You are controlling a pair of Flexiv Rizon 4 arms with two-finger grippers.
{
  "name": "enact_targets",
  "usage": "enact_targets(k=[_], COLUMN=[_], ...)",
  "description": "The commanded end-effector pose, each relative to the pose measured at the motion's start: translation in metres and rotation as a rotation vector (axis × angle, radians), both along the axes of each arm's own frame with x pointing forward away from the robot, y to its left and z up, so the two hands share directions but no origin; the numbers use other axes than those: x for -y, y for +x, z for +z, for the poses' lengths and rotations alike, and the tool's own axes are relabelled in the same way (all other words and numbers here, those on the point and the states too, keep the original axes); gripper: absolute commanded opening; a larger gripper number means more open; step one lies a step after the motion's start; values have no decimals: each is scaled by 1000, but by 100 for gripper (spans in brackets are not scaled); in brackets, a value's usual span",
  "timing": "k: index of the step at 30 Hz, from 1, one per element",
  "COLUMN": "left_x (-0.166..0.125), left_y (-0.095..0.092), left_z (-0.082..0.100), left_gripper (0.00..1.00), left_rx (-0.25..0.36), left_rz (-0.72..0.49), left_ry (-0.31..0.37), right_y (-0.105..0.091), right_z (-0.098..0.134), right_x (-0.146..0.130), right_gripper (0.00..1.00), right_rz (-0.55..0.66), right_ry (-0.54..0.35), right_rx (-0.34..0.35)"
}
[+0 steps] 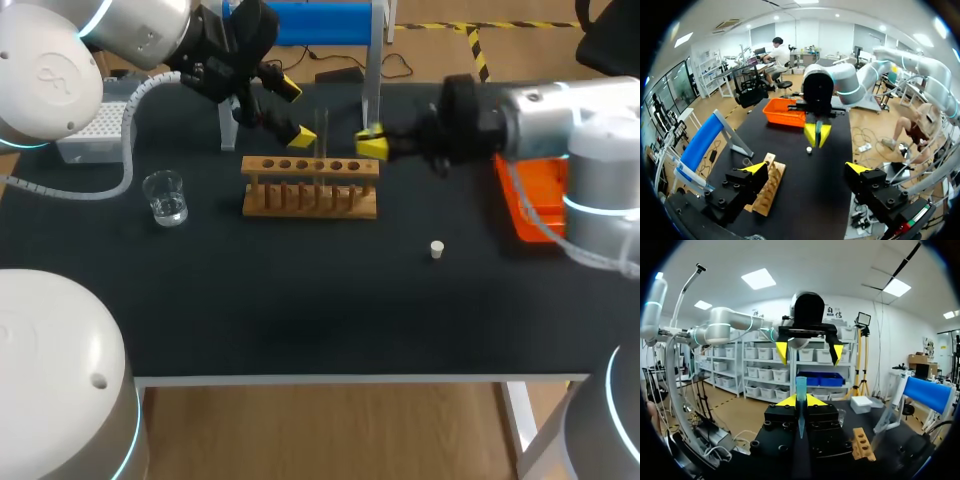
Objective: Invert the test tube, pick up the pipette, mount the tip to pipette, aspirate from beaker and dispense into the tube, eject the tip, return the pipette, and cap with the stopper.
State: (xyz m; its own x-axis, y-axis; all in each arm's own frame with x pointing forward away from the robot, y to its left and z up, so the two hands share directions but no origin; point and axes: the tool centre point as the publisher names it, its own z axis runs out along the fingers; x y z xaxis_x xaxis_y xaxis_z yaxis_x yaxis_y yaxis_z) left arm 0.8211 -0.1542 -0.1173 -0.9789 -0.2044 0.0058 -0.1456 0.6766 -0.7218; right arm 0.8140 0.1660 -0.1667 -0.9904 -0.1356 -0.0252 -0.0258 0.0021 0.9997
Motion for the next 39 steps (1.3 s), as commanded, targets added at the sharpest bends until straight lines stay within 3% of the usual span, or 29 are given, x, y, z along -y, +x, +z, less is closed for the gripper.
enact_targets(k=[1, 9, 16, 27, 39], left_x=[-1, -1, -1, -1, -1], left_y=[0, 0, 0, 0, 0], left_z=[1, 1, 1, 1, 1], left_gripper=[100, 100, 100, 100, 100], left_rx=[-3, -3, -3, -3, -3], left_rz=[0, 0, 0, 0, 0], left_ry=[4, 4, 4, 4, 4], right_y=[-18, -27, -33, -51, -54], right_z=[-3, -22, -40, -60, -73], right_x=[59, 111, 138, 153, 162], right_gripper=[0, 0, 0, 0, 0], right_rz=[-36, -73, -86, -41, -73], right_ry=[6, 5, 16, 17, 16], right_rx=[6, 12, -7, -12, -10])
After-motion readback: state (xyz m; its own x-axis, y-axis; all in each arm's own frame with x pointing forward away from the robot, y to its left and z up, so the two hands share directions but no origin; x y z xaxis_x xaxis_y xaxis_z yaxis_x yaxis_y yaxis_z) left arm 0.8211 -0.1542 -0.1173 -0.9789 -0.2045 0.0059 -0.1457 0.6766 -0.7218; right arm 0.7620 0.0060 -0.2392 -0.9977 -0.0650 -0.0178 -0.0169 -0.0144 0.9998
